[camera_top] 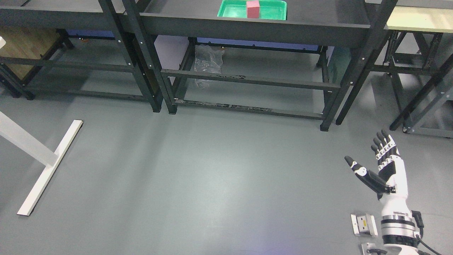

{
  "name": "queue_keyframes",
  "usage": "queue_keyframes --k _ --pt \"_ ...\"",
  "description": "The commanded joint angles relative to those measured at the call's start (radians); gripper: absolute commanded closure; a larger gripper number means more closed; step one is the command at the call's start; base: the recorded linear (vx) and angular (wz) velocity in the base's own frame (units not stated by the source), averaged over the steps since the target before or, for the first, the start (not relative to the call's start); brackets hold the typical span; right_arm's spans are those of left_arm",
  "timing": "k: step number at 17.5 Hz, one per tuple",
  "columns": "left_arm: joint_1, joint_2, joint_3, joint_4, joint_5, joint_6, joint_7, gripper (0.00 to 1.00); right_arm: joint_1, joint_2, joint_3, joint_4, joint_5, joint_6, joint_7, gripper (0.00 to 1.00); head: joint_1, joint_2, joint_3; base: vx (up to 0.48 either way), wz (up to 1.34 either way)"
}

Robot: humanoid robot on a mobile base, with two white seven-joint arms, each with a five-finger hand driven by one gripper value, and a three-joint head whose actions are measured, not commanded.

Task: Pick pink block from left shelf to tray
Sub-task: 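Lower the right hand and reach toward the shelf edge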

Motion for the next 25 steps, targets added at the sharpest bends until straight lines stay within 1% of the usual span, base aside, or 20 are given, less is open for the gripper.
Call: queue_keyframes --k 1,5,7,9,11,13,15,18,20,23,25 --pt "0.005 0.017 -0.001 0.0 -0.002 -0.001 0.0 0.0 -0.023 -0.047 -0.012 -0.002 0.646 -0.007 -0.119 0.02 0.0 0.0 0.0 0.0 0.0" --pt "0.005 0.017 0.001 0.0 -0.002 -0.001 0.0 0.0 -0.026 -0.047 -0.012 -0.004 0.644 -0.057 -0.119 0.02 0.0 0.0 0.0 0.0 0.0" --pt "0.006 0.017 -0.001 0.0 -0.002 -0.001 0.0 0.0 -0.025 -0.035 -0.013 -0.004 0.643 -0.095 -0.119 0.02 0.0 0.0 0.0 0.0 0.0" --pt "0.006 0.017 -0.001 0.0 -0.002 -0.001 0.0 0.0 -0.026 -0.032 -0.013 -0.004 0.643 -0.111 -0.121 0.02 0.0 0.0 0.0 0.0 0.0" --pt "0.005 0.017 -0.001 0.0 -0.002 -0.001 0.0 0.0 -0.037 -0.032 -0.012 -0.004 0.643 -0.126 -0.092 0.03 0.0 0.0 0.0 0.0 0.0" --pt "0.006 0.017 -0.001 0.0 -0.002 -0.001 0.0 0.0 -0.048 -0.033 0.01 -0.002 0.655 -0.129 -0.056 0.03 0.0 0.0 0.0 0.0 0.0" --pt "0.005 0.017 0.0 0.0 -0.002 -0.001 0.0 0.0 -0.046 -0.029 0.045 -0.002 0.652 -0.141 -0.056 0.0 0.0 0.0 0.0 0.0 0.0" --pt "0.006 0.017 -0.001 0.0 -0.002 -0.001 0.0 0.0 -0.042 0.003 0.057 -0.002 0.641 -0.258 -0.056 0.0 0.0 0.0 0.0 0.0 0.0" --pt "0.006 0.017 -0.001 0.0 -0.002 -0.001 0.0 0.0 -0.042 0.004 0.057 -0.004 0.652 -0.266 -0.068 0.0 0.0 0.0 0.0 0.0 0.0" --pt "0.006 0.017 -0.001 0.0 -0.002 -0.001 0.0 0.0 -0.04 -0.001 0.053 -0.002 0.742 -0.258 -0.099 0.01 0.0 0.0 0.0 0.012 0.0" --pt "0.005 0.017 -0.001 0.0 -0.002 -0.001 0.0 0.0 -0.026 0.002 0.06 -0.002 0.74 -0.252 -0.099 0.0 0.0 0.0 0.0 0.02 -0.01"
